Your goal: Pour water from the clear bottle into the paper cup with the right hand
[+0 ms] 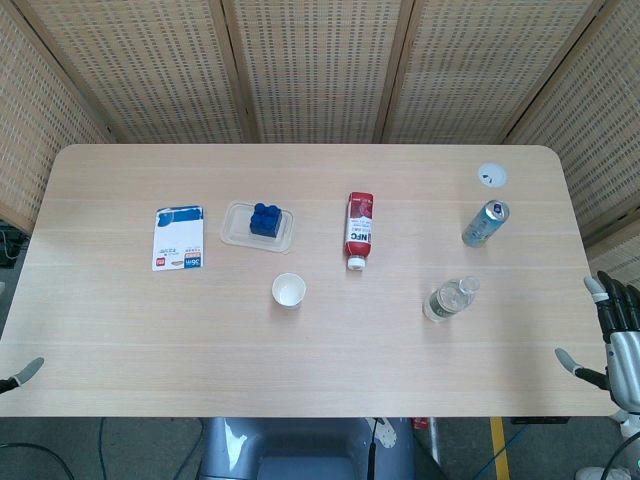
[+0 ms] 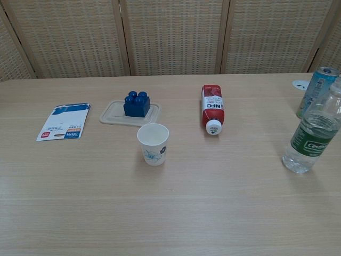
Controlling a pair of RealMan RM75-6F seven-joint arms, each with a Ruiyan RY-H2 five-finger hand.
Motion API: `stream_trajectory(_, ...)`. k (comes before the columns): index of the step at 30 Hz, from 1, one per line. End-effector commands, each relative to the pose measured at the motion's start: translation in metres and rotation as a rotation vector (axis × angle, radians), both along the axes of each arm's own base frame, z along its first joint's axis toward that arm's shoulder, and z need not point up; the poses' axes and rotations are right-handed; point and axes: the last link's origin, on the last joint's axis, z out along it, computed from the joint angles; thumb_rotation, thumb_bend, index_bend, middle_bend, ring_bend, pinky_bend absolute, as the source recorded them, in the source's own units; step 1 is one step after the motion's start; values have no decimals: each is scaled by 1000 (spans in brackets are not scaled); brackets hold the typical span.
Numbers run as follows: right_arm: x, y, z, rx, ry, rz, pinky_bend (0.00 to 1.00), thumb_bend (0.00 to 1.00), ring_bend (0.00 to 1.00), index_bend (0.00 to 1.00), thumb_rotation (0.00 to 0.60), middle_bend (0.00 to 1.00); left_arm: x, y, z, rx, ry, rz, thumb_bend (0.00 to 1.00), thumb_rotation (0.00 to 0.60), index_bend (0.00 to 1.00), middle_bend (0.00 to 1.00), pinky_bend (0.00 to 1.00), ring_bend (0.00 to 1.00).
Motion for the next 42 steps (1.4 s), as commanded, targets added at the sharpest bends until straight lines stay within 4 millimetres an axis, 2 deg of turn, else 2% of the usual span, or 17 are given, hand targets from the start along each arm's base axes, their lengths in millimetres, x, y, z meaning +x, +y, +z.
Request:
stream_trajectory(1, 0, 0, 0, 1, -1, -1, 0, 0, 0, 0, 600, 0, 0, 0, 0, 0, 0, 0, 169, 600, 0, 0, 0, 0)
stream_trajectory(9, -2, -5, -6, 57, -19, 6, 0, 0, 0, 0, 600, 0, 1, 0, -2, -5, -1, -8, 168, 600, 0, 0, 0, 0)
stream_trajectory(22, -27, -49, -34, 322, -248, -31, 0, 0, 0, 0, 600, 0, 2, 6, -5, -13, -1, -11, 170, 600, 0, 0, 0, 0)
stream_trajectory(35, -43, -86, -81, 538, -456, -63, 0, 0, 0, 0, 600, 0, 4, 6, -5, -11, -8, -20, 170, 600, 0, 0, 0, 0)
stream_trajectory(42, -43, -103, -100, 625, -526, -51, 0, 0, 0, 0, 600, 0, 3, 9, -6, -16, -6, -14, 170, 600, 0, 0, 0, 0)
